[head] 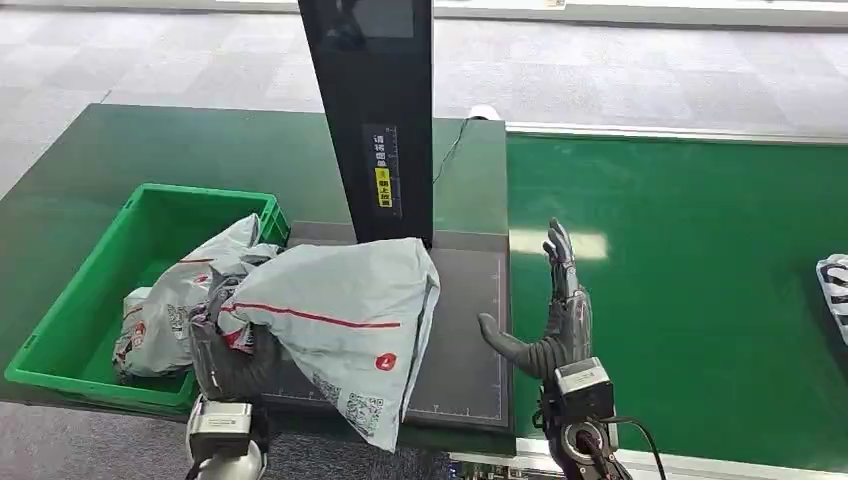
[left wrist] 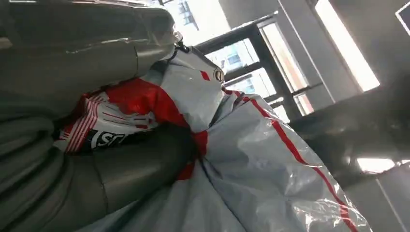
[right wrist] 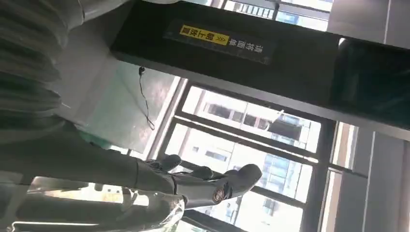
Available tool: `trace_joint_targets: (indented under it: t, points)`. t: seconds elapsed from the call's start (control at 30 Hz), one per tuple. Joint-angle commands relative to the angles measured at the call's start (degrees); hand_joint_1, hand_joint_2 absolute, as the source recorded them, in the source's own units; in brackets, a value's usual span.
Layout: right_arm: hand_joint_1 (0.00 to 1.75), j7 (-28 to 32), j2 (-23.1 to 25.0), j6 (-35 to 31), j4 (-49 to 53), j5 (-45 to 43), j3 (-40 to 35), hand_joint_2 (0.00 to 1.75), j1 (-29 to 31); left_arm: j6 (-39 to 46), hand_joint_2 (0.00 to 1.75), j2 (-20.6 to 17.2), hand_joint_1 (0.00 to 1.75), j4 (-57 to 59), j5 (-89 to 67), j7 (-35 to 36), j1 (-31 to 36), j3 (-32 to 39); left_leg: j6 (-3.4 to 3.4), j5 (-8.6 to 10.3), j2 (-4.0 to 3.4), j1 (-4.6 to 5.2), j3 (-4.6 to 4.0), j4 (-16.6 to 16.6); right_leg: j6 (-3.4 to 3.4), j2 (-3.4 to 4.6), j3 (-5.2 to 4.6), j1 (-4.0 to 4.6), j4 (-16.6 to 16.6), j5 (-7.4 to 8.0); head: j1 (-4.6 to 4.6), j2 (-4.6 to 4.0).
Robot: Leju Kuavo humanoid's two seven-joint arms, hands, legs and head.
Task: Moved the parcel from conveyor to table for the left to box.
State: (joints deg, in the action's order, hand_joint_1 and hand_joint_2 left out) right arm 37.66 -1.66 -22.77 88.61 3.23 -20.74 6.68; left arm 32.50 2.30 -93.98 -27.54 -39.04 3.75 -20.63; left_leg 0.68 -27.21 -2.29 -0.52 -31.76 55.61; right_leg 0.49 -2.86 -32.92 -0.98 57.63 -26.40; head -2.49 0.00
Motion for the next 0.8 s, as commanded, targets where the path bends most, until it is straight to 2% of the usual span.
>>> trace_joint_targets:
  t: [0.03, 0.27, 0.33, 0.37, 0.47, 0.53, 0.6, 0.7, 0.8]
  points:
    - [0.0, 0.1, -1.0, -0.2, -0.7, -0.4, 0.0, 1.75, 0.5, 0.2, 1.75, 0.4, 1.75, -0.8, 0.3, -0.3, -0.1, 0.9, -0.03, -0.02, 0.13, -0.08, -0.03, 0.0, -0.06, 0.25, 0.0, 0.07, -0.1, 0.04, 0.0, 0.0]
    - [0.0, 0.1, -1.0, -0.2, -0.7, -0.4, 0.0, 1.75, 0.5, 0.2, 1.75, 0.4, 1.75, -0.8, 0.3, -0.3, -0.1, 0.9, -0.04, -0.02, 0.13, -0.04, 0.01, 0.0, -0.04, 0.17, 0.02, 0.03, 0.0, 0.01, 0.0, 0.0]
    - [0.0, 0.1, -1.3, -0.7, -0.5, -0.8, -0.2, 1.75, 0.6, 7.2, 1.75, -1.2, 1.75, -3.2, 2.6, -1.0, 0.7, -0.9, -0.07, -0.02, 0.22, -0.11, 0.0, 0.0, -0.07, 0.29, 0.04, 0.09, -0.1, 0.04, 0.0, 0.0]
    - [0.0, 0.2, -1.4, -0.9, -0.4, -1.0, -0.3, 1.75, 0.6, 7.5, 1.75, -0.9, 1.75, -4.9, 2.8, -1.0, 0.8, -0.1, -0.02, -0.01, 0.13, -0.06, -0.05, 0.0, -0.04, 0.14, -0.02, 0.05, 0.0, 0.01, 0.02, 0.0]
    - [0.0, -0.1, -1.5, -1.4, -0.4, -1.6, -0.8, 1.75, 1.4, 7.5, 1.75, 2.4, 1.75, -13.6, -1.8, -1.0, 0.7, 5.8, -0.03, -0.05, 0.11, -0.11, -0.17, 0.2, -0.06, 0.26, -0.14, 0.1, 0.0, 0.01, 0.0, 0.0]
    - [0.0, -0.2, -1.7, -1.5, -0.3, -1.8, -0.9, 1.75, 1.5, 7.5, 1.75, 2.8, 1.75, -19.4, -1.0, -1.0, 0.8, 6.9, -0.03, -0.03, 0.11, -0.08, -0.18, 0.1, -0.05, 0.21, -0.16, 0.07, 0.1, 0.01, 0.0, 0.0]
    - [0.0, -0.3, -1.8, -1.6, -0.1, -2.1, -0.9, 1.75, 1.6, 7.5, 1.75, 4.8, 1.75, -25.0, -5.1, -1.0, 1.2, 10.8, -0.03, -0.07, -0.01, -0.08, -0.22, 0.2, -0.03, 0.27, -0.22, 0.08, 0.1, 0.01, 0.0, 0.0]
    - [0.0, -0.5, -0.9, -1.2, -0.1, -1.5, -0.6, 1.75, 1.0, 7.5, 1.75, 7.3, 1.75, -24.5, -8.8, -1.0, 1.9, 16.9, -0.02, -0.06, 0.01, -0.08, -0.16, 0.1, -0.05, 0.28, -0.17, 0.08, 0.1, 0.0, 0.0, 0.0]
    - [0.0, 0.0, -0.2, -1.5, -0.3, -0.5, -0.8, 1.75, 0.1, 7.5, 1.75, 8.0, 1.75, -21.5, -9.5, -0.3, 2.0, 20.3, -0.02, -0.02, 0.03, -0.06, -0.02, 0.0, -0.06, 0.32, -0.05, 0.06, 0.0, 0.03, 0.02, 0.0]
